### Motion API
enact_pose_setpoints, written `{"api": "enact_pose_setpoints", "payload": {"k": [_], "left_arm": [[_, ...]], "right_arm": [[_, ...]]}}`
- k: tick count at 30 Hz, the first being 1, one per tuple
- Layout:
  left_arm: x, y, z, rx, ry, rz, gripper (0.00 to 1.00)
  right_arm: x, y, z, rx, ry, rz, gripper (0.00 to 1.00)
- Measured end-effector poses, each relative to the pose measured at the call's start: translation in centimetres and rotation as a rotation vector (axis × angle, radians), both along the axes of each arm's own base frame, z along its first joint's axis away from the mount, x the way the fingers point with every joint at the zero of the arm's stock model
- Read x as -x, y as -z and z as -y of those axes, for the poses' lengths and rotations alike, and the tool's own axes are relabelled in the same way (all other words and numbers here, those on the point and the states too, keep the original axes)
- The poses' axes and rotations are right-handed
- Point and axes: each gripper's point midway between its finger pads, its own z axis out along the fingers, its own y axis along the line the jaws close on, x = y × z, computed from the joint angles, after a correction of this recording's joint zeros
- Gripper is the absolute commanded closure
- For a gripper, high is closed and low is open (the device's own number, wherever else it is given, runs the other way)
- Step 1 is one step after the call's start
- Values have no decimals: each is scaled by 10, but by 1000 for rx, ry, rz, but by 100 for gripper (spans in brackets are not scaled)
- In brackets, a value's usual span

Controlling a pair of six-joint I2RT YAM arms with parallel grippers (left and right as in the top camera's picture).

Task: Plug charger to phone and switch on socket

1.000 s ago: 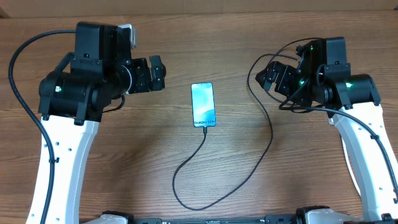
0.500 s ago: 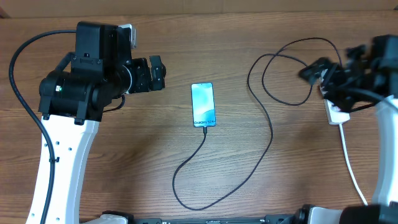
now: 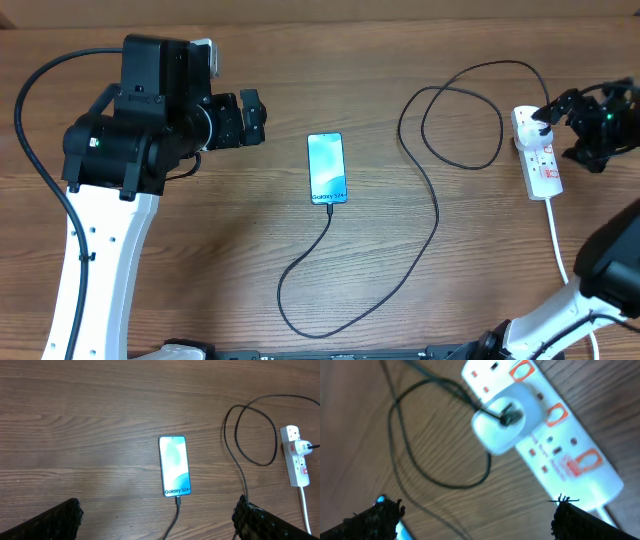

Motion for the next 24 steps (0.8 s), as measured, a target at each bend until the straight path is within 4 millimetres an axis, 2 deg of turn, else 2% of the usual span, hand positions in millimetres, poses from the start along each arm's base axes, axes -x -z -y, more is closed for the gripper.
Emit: {"api": "enact_pose_setpoints", "payload": {"k": [4, 8, 12, 18, 24], "left_arm": [[0, 0, 0, 0, 0, 0, 0], [0, 0, 0, 0, 0, 0, 0], [0, 1, 0, -1, 0, -1, 0], [-1, 1, 0, -1, 0, -3, 1], [-1, 1, 0, -1, 0, -3, 1]], "right_arm": [[-4, 11, 13, 59, 7, -12, 0], [-12, 16, 36, 181, 29, -4, 0], [-18, 23, 46, 218, 37, 1, 0], [-23, 41, 51, 223, 38, -15, 0], [-36, 62, 42, 173, -1, 8, 0]]}}
